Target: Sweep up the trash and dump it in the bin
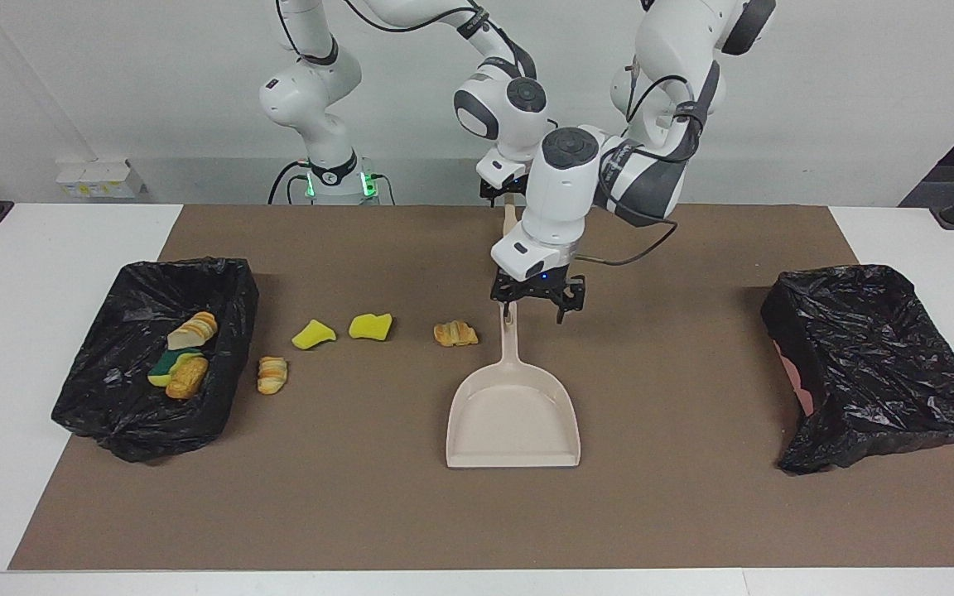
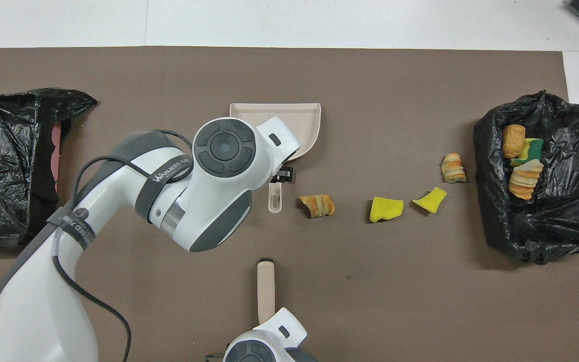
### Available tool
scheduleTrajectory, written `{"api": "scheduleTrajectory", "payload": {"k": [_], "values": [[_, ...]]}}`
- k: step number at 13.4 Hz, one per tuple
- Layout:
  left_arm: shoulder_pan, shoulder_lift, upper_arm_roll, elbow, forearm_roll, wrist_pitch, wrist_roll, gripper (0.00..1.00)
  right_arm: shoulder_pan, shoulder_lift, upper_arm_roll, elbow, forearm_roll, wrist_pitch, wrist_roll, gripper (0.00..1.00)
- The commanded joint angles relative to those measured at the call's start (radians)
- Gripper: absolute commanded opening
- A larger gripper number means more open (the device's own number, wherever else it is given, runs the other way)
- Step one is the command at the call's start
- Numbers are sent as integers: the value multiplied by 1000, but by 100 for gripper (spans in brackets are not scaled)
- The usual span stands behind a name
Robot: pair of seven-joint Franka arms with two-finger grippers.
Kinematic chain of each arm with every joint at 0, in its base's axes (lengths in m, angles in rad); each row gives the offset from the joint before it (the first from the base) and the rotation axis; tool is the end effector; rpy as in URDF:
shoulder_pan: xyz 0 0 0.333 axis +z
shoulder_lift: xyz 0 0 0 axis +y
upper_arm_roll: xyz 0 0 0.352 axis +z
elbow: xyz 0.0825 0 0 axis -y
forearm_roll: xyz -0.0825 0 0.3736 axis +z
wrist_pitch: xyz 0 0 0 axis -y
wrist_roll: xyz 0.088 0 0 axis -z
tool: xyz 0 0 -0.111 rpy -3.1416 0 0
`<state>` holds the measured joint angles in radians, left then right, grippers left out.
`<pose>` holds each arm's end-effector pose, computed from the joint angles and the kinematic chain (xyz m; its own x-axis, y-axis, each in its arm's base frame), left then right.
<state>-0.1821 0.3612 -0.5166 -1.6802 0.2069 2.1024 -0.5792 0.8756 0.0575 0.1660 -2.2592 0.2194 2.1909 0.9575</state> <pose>0.5391 -0.3857 0.4581 0.9798 -0.1729 0.1006 -0.1786 -0.9827 0.0499 0.2490 0.4417 0.3667 0.9747 -0.0548 -0.2167 -0.0531 -0.9985 0.0139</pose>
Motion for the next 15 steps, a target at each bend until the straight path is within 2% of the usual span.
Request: {"api": "scheduleTrajectory", "payload": {"k": [1,2,4,5,6,9,12,14,15], "values": [[-19,30,3,-29,29,86,-68,100,9,-30,7,-20,28,-5,24,66],[-19,44,3,-32,29,94,-70,100,9,-30,7,-20,28,-22,26,49],[-36,91,3,-30,124,106,-121,100,8,-25,7,-10,28,-25,41,13],[-33,99,3,-29,133,120,-139,100,6,-24,6,1,28,-25,59,0],[-28,99,1,-32,129,128,-145,100,-3,-28,6,7,28,-25,75,0],[-30,97,0,-58,127,128,-140,70,-73,-88,1,13,29,-74,70,0],[-26,97,0,-53,135,123,-128,15,-185,-143,-2,39,26,-224,70,0],[-7,93,0,-47,135,117,-49,0,-262,-137,-2,72,-20,-302,70,0],[3,81,0,-49,134,107,16,0,-292,-133,-2,81,-72,-324,69,0]]}}
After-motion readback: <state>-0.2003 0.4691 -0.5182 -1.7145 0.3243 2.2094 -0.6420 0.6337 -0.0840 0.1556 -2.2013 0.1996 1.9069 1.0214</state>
